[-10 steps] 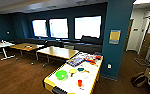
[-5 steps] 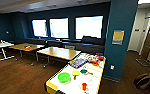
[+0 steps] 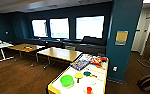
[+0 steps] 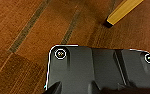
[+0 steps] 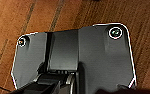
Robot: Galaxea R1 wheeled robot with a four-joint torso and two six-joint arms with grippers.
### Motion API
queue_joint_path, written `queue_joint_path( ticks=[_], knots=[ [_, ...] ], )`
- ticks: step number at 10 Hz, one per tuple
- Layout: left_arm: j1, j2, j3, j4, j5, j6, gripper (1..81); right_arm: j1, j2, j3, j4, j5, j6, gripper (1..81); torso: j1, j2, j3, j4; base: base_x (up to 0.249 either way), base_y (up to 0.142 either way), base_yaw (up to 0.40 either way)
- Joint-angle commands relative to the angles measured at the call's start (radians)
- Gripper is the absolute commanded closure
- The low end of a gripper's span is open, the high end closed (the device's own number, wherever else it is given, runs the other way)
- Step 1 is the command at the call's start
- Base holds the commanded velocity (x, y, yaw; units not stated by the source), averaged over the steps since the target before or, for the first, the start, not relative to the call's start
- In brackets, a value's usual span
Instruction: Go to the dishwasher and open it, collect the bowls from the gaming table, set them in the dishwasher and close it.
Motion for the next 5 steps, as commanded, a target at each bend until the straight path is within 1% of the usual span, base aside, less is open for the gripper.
queue_joint_path(
  ticks=[1, 5],
  knots=[
    [-0.064, -0.006, -0.003, 0.004, 0.036, 0.001, 1.0, 0.059, -0.002, 0.001, -0.001, -0.047, 0.0, 1.0, 0.0, 0.0, 0.0, 0.0, 0.132, 0.124, 0.0],
    [-0.064, -0.006, -0.003, 0.004, 0.036, 0.003, 1.0, 0.059, -0.002, 0.001, -0.001, -0.046, 0.0, 1.0, 0.0, 0.0, 0.0, 0.0, 0.132, 0.124, 0.0]
  ],
)
